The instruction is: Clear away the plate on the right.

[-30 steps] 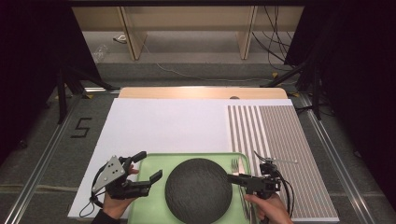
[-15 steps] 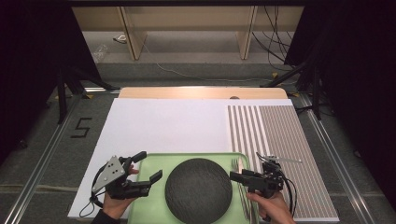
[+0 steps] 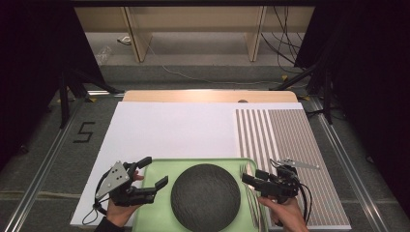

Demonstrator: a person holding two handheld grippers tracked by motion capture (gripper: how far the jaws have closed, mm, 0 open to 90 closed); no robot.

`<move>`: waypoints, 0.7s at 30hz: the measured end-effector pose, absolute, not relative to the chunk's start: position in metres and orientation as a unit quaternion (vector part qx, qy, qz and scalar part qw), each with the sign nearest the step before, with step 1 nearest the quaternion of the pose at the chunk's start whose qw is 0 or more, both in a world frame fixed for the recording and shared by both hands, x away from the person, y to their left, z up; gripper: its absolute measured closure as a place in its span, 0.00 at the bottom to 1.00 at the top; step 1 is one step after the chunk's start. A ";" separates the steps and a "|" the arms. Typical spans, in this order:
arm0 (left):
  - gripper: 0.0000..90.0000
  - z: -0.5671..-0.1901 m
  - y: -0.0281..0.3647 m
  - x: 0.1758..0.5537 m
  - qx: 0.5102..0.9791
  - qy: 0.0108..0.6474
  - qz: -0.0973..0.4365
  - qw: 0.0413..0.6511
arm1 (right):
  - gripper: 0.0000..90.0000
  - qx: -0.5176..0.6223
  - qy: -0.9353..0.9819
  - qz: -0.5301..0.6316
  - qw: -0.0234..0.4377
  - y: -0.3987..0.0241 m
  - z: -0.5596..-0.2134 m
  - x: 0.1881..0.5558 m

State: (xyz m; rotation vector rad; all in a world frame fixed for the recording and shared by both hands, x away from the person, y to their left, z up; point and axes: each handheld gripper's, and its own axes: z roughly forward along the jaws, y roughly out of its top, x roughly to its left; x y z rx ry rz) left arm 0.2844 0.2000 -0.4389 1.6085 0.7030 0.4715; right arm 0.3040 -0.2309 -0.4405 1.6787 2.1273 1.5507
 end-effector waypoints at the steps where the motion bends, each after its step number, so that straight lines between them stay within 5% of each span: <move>1: 0.18 -0.439 0.200 0.284 0.698 0.305 0.204 0.615 | 0.31 0.535 0.682 0.498 0.013 -0.231 -0.440 0.304; 21: 0.18 -0.439 0.199 0.285 0.702 0.303 0.200 0.613 | 0.21 0.463 0.711 0.517 0.115 -0.224 -0.424 0.292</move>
